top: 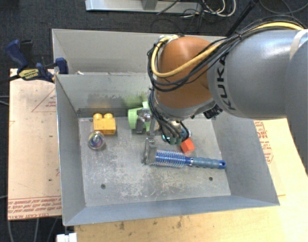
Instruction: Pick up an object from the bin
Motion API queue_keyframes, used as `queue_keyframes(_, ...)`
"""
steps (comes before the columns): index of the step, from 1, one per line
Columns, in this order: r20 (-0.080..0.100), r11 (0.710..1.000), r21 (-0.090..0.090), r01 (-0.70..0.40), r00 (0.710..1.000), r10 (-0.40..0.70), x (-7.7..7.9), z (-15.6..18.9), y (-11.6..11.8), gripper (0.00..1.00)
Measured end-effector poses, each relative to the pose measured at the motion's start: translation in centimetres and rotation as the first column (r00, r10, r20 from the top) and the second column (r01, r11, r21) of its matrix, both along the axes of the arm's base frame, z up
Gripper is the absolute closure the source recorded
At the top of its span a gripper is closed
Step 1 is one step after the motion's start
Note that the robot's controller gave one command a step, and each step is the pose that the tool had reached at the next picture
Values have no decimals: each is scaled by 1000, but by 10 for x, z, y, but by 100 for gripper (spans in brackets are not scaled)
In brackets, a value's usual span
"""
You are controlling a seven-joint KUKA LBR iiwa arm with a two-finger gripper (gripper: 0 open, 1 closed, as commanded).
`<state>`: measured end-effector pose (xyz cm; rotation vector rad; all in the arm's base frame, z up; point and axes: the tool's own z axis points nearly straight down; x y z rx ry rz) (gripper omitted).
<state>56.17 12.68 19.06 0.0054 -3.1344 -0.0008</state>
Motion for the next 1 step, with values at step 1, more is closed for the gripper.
queue_keyframes(1, 4, 998, -4, -63, 998, 63, 15, -37, -76, 0)
